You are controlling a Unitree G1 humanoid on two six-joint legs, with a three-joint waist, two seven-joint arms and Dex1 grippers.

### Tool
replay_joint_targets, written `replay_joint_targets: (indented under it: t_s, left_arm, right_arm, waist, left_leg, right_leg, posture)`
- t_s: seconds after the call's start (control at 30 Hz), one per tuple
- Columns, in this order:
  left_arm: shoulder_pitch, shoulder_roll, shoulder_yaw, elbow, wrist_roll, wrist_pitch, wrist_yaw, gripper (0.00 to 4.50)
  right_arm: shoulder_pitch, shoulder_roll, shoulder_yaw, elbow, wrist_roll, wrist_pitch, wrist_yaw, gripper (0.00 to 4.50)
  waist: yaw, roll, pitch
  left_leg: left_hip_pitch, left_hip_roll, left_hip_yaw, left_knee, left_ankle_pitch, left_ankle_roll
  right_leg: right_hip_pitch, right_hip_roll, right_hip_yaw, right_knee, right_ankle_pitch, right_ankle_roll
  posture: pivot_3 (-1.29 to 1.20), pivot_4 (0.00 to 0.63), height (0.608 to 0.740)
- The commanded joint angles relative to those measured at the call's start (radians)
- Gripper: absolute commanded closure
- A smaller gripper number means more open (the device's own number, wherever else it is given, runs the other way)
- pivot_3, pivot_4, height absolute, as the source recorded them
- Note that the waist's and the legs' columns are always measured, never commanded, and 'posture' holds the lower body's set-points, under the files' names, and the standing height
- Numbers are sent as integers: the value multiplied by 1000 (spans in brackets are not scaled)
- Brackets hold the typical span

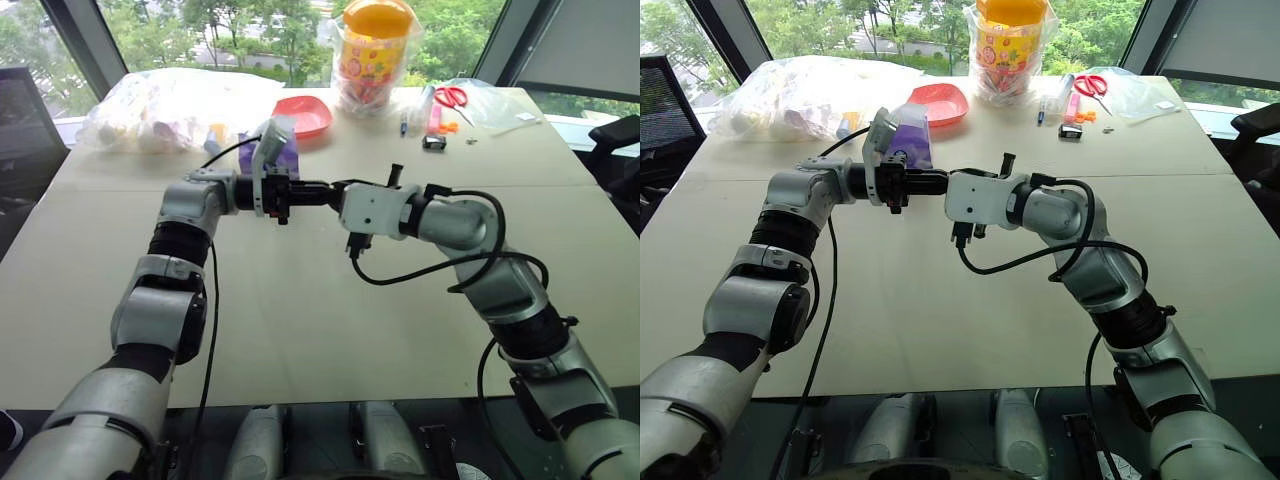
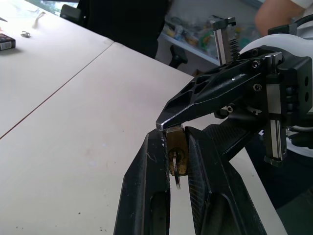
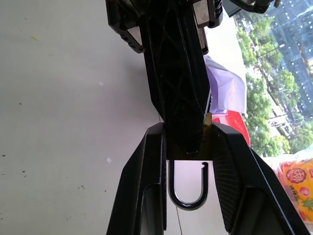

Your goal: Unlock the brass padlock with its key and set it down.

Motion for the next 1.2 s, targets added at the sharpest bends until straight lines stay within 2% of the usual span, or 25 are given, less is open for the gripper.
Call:
replay_joint_targets:
  t_s: [0.03,0.2,0.43,0.47,0.5,0.53,0.6,0.77,0.83,1.2]
  left_arm:
    - [-18,10,-1,-28,3,-13,-3,4476]
    - [-12,11,1,-38,2,-14,2,4476]
    - [4,28,3,-45,13,-28,1,4500]
    - [5,31,2,-44,15,-31,0,4500]
    - [8,34,2,-43,16,-33,0,4500]
    - [9,36,2,-42,17,-36,0,4500]
    - [11,39,3,-42,18,-36,-2,4500]
    - [15,44,4,-46,12,-30,-15,4500]
    - [13,43,2,-52,4,-15,-34,4500]
    - [29,51,-4,-152,-17,58,-91,4500]
  right_arm:
    - [-7,11,-17,-46,3,13,-10,3793]
    - [-6,15,-25,-47,9,26,-17,3793]
    - [37,-27,-67,-95,18,53,-14,256]
    - [44,-35,-73,-102,8,59,-22,68]
    - [60,-52,-84,-122,11,73,-14,68]
    - [81,-52,-115,-151,34,110,-11,174]
    - [107,-44,-157,-196,77,176,-6,932]
    - [112,66,-280,-304,233,440,-36,3472]
    - [100,90,-260,-331,263,511,-42,4477]
    - [74,71,-184,-295,313,521,-97,4477]
  waist:
    - [0,0,0]
    - [0,0,0]
    - [1,0,0]
    - [1,0,0]
    - [1,0,0]
    - [3,0,0]
    - [2,0,0]
    - [0,0,0]
    - [1,0,0]
    - [1,0,0]
  left_leg:
    - [0,0,0,0,0,0]
    - [0,0,0,0,0,0]
    - [0,0,0,0,0,0]
    - [0,0,0,0,0,0]
    - [0,0,0,0,0,0]
    - [0,0,0,0,0,0]
    - [0,0,0,0,0,0]
    - [0,2,0,0,0,0]
    - [0,2,-1,0,0,0]
    - [0,2,0,0,0,0]
  right_leg:
    - [0,0,0,0,0,0]
    - [0,0,0,0,0,0]
    - [0,0,0,0,0,0]
    - [0,0,0,0,0,0]
    - [0,0,0,0,0,0]
    - [0,0,0,0,0,0]
    - [0,0,0,0,0,0]
    - [0,0,0,1,0,0]
    - [0,0,0,1,0,0]
    - [0,0,0,0,0,0]
  posture:
    - [0,150,740]
    - [0,150,740]
    - [0,150,740]
    - [0,150,740]
    - [0,150,740]
    - [0,150,740]
    - [0,150,740]
    - [0,150,740]
    - [0,150,740]
    - [0,150,740]
